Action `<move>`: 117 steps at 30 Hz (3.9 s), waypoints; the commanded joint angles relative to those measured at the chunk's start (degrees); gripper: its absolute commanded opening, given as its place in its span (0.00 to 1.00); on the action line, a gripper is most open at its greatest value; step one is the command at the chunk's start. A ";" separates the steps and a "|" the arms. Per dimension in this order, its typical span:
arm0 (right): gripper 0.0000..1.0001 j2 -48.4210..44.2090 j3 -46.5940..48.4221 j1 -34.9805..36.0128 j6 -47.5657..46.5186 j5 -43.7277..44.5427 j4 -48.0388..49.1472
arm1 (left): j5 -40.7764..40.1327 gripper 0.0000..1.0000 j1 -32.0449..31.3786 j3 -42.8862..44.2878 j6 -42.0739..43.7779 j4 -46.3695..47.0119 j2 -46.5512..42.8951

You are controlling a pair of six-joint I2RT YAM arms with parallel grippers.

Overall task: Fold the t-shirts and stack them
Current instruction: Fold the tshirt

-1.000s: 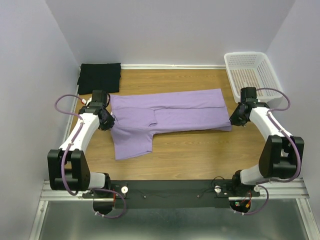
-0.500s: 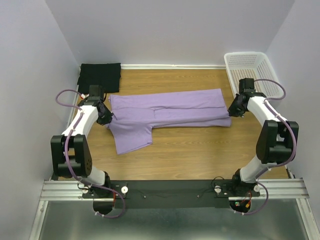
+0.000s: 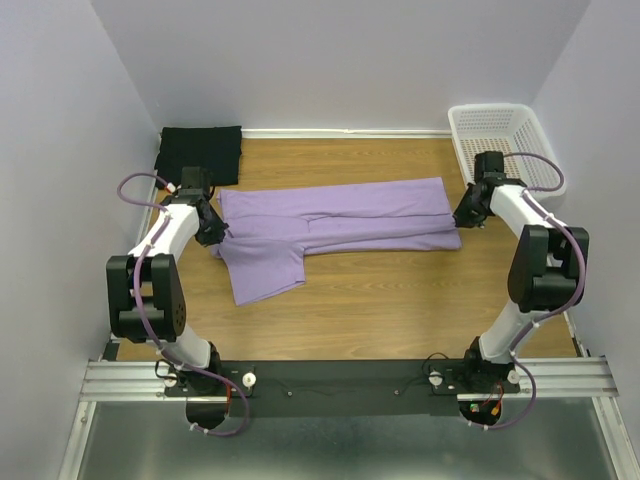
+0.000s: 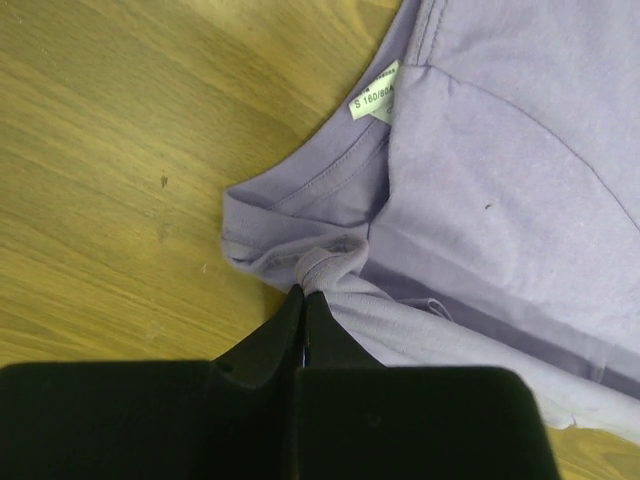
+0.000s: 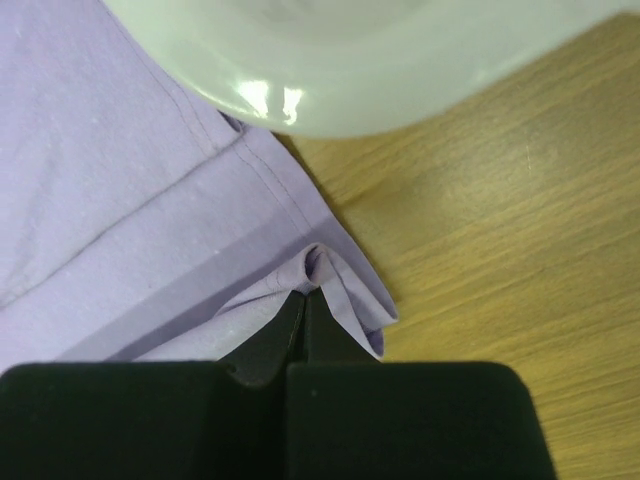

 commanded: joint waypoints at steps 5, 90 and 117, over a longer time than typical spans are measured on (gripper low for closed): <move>0.01 2.54 4.21 -0.30 -0.92 0.65 1.98 | -3.60 0.03 0.77 0.78 2.30 2.01 1.28; 0.27 18.01 0.61 53.23 15.34 -20.97 29.58 | 2.03 0.37 -17.78 -27.08 -11.24 5.18 -11.55; 0.06 21.17 18.88 45.15 6.47 -15.78 24.40 | -16.87 0.00 -16.99 6.22 0.88 2.36 2.84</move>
